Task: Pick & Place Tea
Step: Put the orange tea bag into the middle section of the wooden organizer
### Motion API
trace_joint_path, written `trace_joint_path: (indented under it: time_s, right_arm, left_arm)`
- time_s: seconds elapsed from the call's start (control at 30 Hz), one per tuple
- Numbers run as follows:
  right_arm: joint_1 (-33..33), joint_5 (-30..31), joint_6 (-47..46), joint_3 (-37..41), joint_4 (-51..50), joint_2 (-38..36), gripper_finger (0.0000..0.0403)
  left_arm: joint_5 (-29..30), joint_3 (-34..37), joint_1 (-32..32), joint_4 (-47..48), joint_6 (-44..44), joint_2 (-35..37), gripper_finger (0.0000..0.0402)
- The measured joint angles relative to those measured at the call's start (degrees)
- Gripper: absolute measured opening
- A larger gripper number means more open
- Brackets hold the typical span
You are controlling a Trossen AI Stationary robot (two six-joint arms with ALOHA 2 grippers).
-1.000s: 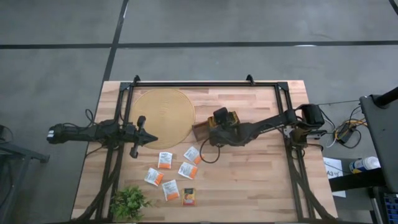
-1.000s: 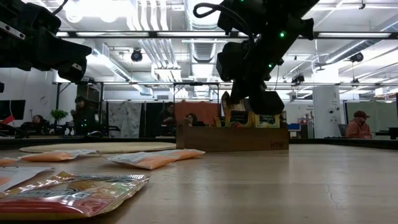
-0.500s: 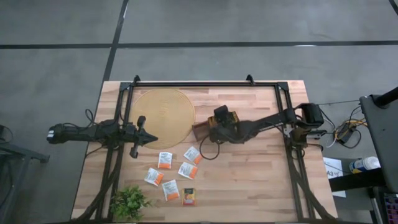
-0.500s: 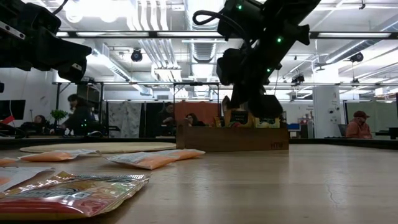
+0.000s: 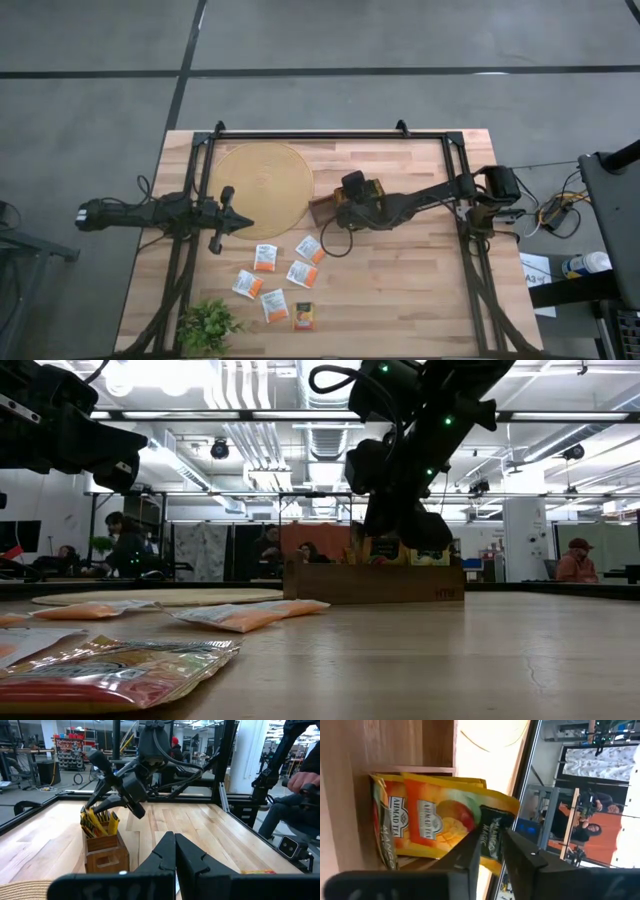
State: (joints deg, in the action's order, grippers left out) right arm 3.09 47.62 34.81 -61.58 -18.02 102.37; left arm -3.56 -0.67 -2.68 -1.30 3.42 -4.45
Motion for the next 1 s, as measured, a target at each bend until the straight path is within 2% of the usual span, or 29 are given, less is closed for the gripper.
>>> trace_joint_path:
  time_s: [0.33,0.5,0.83,1.0]
  right_arm:
    - [-0.1,1.0,0.4,0.0,-0.2,0.0,0.0129]
    - [0.0,7.9,4.3,-0.2,-0.3,-0.2,0.0134]
    - [1.4,9.1,0.9,-6.0,-1.5,-4.2,0.0111]
    - [2.5,9.1,-1.1,-9.0,-1.6,-6.3,0.0075]
  left_arm:
    - [0.0,0.0,0.0,0.0,0.0,0.0,0.0]
    - [0.0,0.0,0.0,0.0,0.0,0.0,0.0]
    - [0.0,0.0,0.0,0.0,0.0,0.0,0.0]
    - [0.0,0.0,0.0,0.0,0.0,0.0,0.0]
